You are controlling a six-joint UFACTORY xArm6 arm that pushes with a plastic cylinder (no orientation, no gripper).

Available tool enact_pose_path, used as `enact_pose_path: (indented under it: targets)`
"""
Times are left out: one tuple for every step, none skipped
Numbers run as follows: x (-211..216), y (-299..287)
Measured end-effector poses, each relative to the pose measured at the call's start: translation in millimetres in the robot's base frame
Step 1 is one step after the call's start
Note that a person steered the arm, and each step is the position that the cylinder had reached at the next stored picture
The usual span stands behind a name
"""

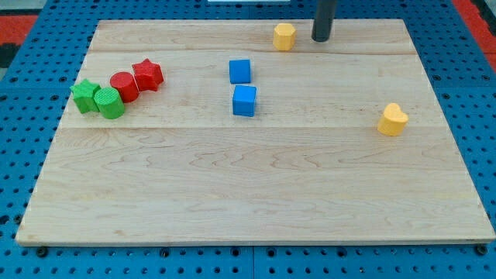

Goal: Slide red star to the line of blocks

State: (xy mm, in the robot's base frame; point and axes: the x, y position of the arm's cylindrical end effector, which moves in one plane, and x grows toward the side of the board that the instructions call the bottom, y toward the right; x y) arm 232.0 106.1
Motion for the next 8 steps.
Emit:
enact_pose_path:
  targets:
    - [0,-83]
    - [0,-90]
    - [-32,-114]
    - [-35,-179]
    - [12,-191]
    - [31,-228]
    - [52,-256]
    - [82,-260]
